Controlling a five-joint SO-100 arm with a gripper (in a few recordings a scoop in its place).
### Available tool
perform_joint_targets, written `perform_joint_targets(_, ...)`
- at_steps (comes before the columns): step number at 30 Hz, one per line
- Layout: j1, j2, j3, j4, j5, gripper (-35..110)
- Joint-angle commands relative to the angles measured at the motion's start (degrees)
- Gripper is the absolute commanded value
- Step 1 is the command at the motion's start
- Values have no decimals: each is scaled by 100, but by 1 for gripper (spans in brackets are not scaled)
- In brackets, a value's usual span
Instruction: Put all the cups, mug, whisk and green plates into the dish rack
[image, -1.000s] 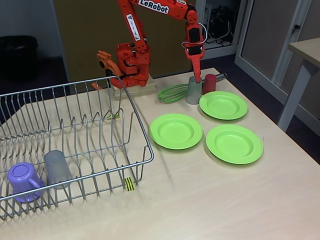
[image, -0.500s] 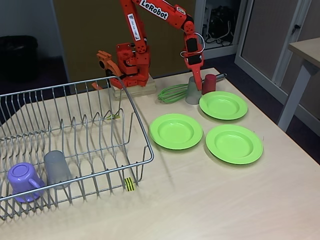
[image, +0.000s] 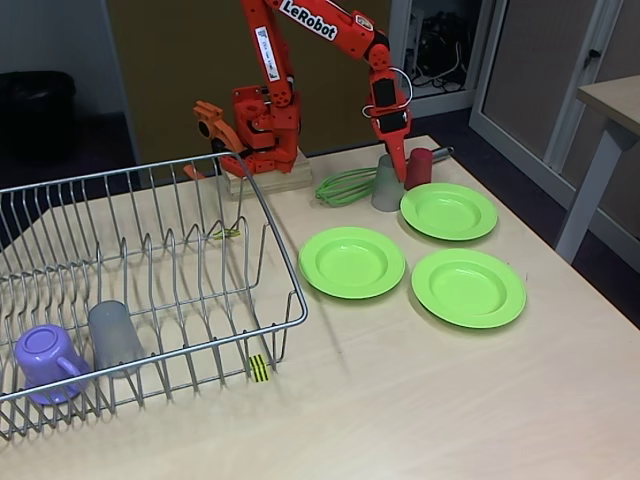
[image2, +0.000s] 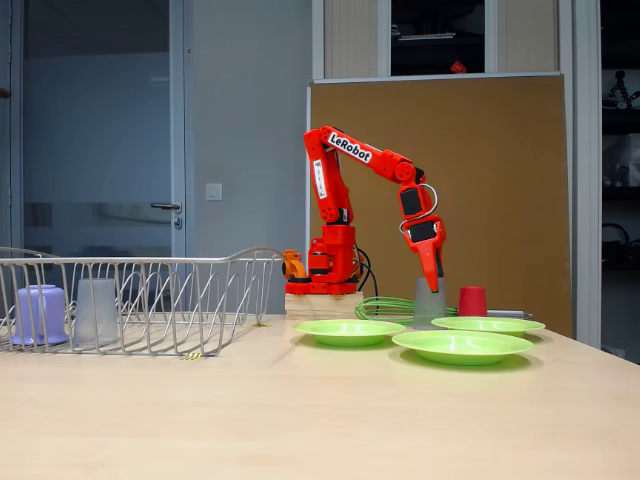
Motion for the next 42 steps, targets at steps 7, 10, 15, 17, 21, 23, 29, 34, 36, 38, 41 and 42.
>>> perform_joint_targets(7,-123,-18,-123,0,299,43)
perform_joint_targets(10,-132,-18,-114,18,352,42)
perform_joint_targets(15,-132,-9,-53,26,360,40)
perform_joint_targets(17,-132,9,-26,35,387,40)
perform_joint_targets(21,-132,79,62,53,413,40)
perform_joint_targets(23,-123,132,132,53,439,40)
perform_joint_targets(29,-114,299,343,44,501,39)
perform_joint_targets(34,-53,378,457,70,501,30)
perform_joint_targets(36,-18,369,448,105,448,23)
perform_joint_targets(38,26,343,404,141,404,21)
perform_joint_targets(41,105,360,255,334,308,18)
perform_joint_targets(42,123,369,176,448,272,18)
